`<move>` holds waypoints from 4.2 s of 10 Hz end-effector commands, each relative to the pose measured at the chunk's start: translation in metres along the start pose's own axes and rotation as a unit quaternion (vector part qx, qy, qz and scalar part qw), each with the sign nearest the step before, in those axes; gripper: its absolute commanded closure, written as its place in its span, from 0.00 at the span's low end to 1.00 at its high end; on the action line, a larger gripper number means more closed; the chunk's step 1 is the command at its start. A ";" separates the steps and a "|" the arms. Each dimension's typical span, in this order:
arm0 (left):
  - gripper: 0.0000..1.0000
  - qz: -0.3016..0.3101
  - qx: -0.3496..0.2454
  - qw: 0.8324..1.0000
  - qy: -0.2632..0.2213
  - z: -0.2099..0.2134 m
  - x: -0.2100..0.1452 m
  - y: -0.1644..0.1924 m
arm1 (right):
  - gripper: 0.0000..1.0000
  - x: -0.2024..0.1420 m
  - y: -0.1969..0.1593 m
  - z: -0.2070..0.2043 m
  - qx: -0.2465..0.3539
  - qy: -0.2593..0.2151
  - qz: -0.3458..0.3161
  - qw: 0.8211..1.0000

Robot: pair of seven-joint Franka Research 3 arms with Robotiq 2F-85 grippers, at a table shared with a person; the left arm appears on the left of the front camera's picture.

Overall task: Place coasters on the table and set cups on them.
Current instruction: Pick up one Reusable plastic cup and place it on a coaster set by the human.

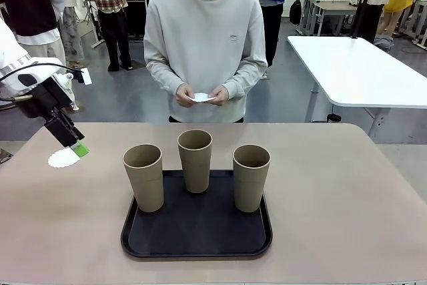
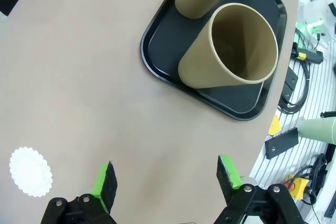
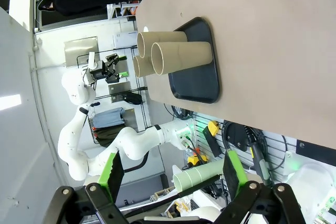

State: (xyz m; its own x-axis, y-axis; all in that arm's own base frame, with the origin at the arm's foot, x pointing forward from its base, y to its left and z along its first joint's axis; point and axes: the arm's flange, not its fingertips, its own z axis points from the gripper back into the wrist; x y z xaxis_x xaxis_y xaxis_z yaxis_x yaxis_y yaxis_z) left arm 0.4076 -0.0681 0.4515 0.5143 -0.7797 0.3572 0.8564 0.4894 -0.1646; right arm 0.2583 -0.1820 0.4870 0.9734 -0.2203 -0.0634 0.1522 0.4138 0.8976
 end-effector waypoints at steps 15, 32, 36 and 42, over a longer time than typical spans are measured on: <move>0.00 -0.287 -0.156 0.883 -0.338 -0.072 -0.060 0.038 | 0.00 0.002 0.000 0.001 0.008 -0.004 0.008 1.000; 0.00 -0.249 -0.224 0.839 -0.429 -0.156 -0.060 0.070 | 0.00 0.002 0.000 0.001 0.008 -0.004 0.008 1.000; 0.00 -0.274 -0.203 0.845 -0.411 -0.180 -0.048 0.066 | 0.00 0.002 0.000 0.001 0.008 -0.004 0.008 1.000; 0.00 -0.286 -0.229 0.835 -0.412 -0.199 -0.034 0.058 | 0.00 0.002 0.000 0.001 0.008 -0.004 0.008 1.000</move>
State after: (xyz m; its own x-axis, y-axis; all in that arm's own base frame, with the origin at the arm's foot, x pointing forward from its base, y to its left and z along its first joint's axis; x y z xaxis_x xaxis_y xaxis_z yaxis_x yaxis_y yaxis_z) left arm 0.4468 -0.0868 0.2499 -0.0008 -0.2234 0.9747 0.9789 -0.1993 -0.0449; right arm 0.2583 -0.1824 0.4867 0.9730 -0.2217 -0.0646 0.1538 0.4136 0.8974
